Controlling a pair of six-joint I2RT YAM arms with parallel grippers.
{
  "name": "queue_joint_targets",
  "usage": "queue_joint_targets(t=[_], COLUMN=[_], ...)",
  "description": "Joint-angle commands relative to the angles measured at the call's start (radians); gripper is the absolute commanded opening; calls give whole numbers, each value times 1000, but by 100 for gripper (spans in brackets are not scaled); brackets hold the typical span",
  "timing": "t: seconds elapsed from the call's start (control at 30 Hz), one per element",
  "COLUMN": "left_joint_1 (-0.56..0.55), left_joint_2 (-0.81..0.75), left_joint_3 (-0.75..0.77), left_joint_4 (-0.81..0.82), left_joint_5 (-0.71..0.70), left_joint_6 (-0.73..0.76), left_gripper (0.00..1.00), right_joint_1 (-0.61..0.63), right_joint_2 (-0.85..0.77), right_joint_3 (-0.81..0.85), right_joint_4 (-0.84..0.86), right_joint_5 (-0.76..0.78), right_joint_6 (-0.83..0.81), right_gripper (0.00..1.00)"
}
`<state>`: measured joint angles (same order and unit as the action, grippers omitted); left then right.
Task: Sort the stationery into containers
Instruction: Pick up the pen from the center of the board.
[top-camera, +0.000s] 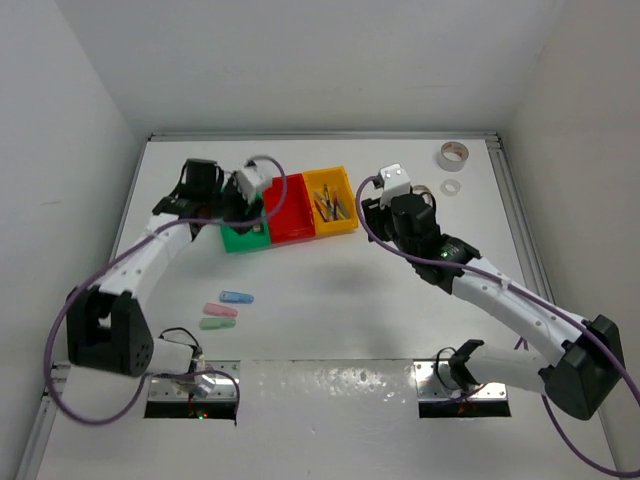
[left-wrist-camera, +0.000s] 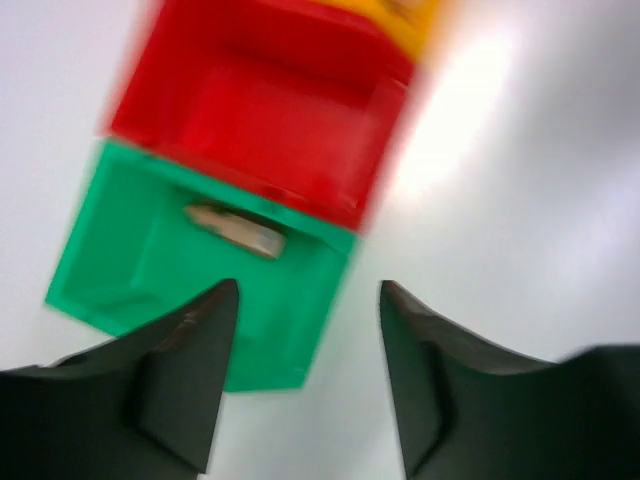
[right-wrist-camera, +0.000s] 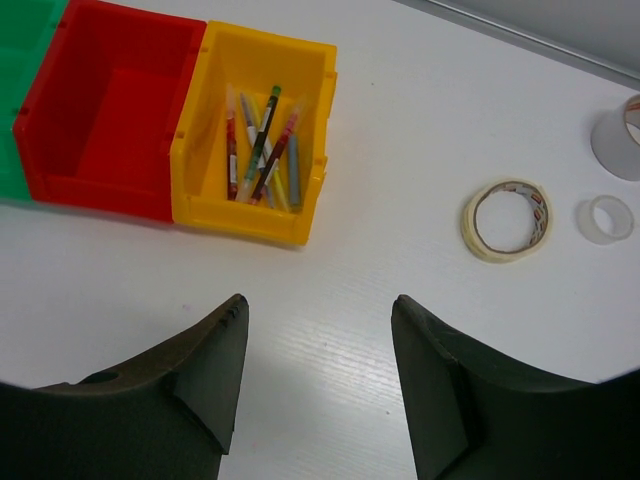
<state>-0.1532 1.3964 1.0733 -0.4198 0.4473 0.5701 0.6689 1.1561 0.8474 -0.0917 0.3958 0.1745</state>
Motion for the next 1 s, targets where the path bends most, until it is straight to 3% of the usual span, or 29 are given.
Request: queue_joint_targets(t=[0.0, 0.13, 0.37, 0.57, 0.77, 0.97], left_joint_1=[-42, -43, -75, -117, -149, -160], left_joint_2=[-102, -129, -123, -91, -57, 9], left_joint_3=[-90, -190, -306, -364, -404, -394], left_joint_4=[-443, -519, -383, -346, -166, -160], left_joint_5=[201, 93, 2, -32, -96, -131], left_joint_6=[741, 818, 789, 766, 628, 637], left_gripper=[58, 67, 69, 68, 64, 59], right_joint_1=[26, 50, 86, 100, 103, 103], right_joint_2=[-36, -49, -52, -68, -84, -93], right_joint_3=[-14, -28, -30, -45, -47, -44], right_joint_4=[-2, -11, -34, -45, -57, -69], right_joint_5=[41, 57, 71, 113, 126, 138], right_joint_6=[-15, -10, -3, -1, 3, 5], right_gripper=[59, 59, 59, 59, 60, 60])
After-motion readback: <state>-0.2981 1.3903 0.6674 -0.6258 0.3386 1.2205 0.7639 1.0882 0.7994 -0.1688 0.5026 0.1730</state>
